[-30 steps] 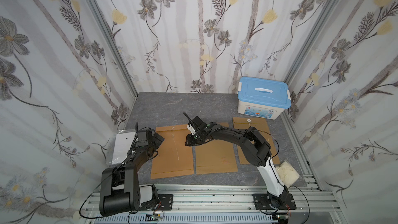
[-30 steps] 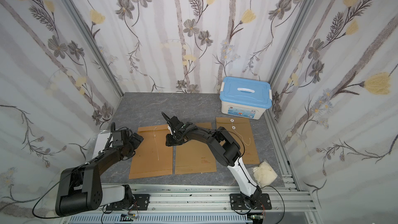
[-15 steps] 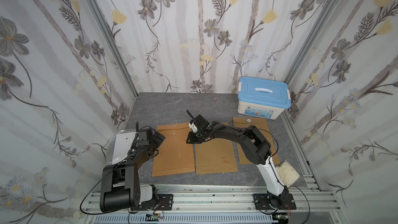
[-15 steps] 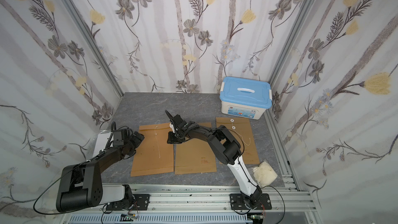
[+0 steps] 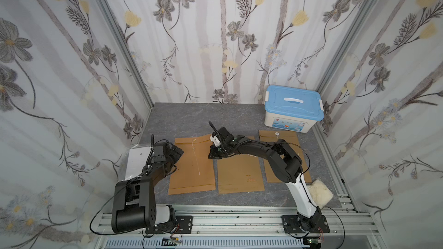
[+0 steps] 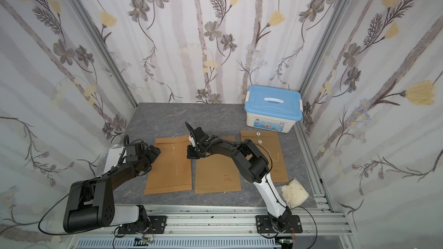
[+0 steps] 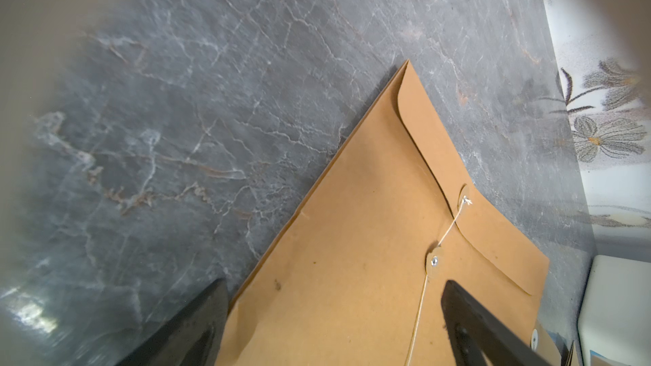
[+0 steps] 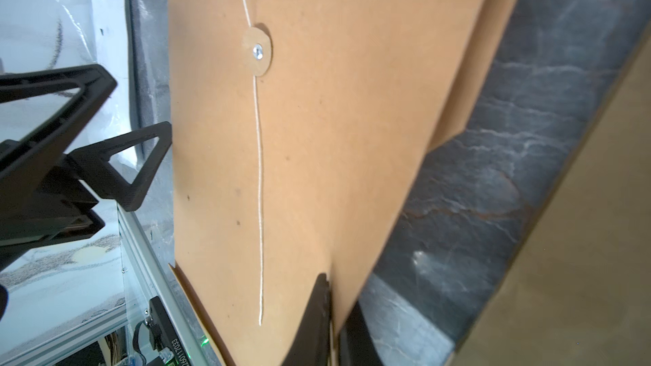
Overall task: Close the mouth of the file bag
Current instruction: Pick up the file bag from the center of the board.
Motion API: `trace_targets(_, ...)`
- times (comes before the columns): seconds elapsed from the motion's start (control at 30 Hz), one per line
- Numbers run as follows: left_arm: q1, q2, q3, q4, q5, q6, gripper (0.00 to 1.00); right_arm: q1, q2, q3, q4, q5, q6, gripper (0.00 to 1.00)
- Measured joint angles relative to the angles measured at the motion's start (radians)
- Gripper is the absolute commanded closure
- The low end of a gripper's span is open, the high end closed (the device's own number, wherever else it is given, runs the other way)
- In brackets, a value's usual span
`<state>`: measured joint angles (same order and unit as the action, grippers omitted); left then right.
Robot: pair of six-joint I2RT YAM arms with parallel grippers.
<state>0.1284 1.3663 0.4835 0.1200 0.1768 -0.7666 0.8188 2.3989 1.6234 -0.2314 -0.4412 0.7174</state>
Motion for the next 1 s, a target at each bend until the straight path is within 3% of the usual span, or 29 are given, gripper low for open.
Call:
trace_targets(0.37, 0.010, -0.007, -0.004, 0.006, 0.049, 0.000, 0.05, -0.015, -0.065, -0.039, 0.039, -0.009, -0.012, 1.00)
trace_targets(0.7, 0.010, -0.045, -0.022, 0.012, 0.212, -0.002, 0.03, -0.068, -0.159, -0.101, 0.058, -0.054, -0.039, 1.00)
trace_targets(0.83, 0.006, -0.063, -0.040, 0.100, 0.294, -0.041, 0.04, -0.090, -0.196, -0.139, 0.092, -0.080, -0.037, 1.00)
trace_targets(1.0, 0.005, -0.174, 0.021, 0.086, 0.323, -0.053, 0.02, -0.103, -0.299, -0.172, 0.119, -0.099, -0.037, 1.00)
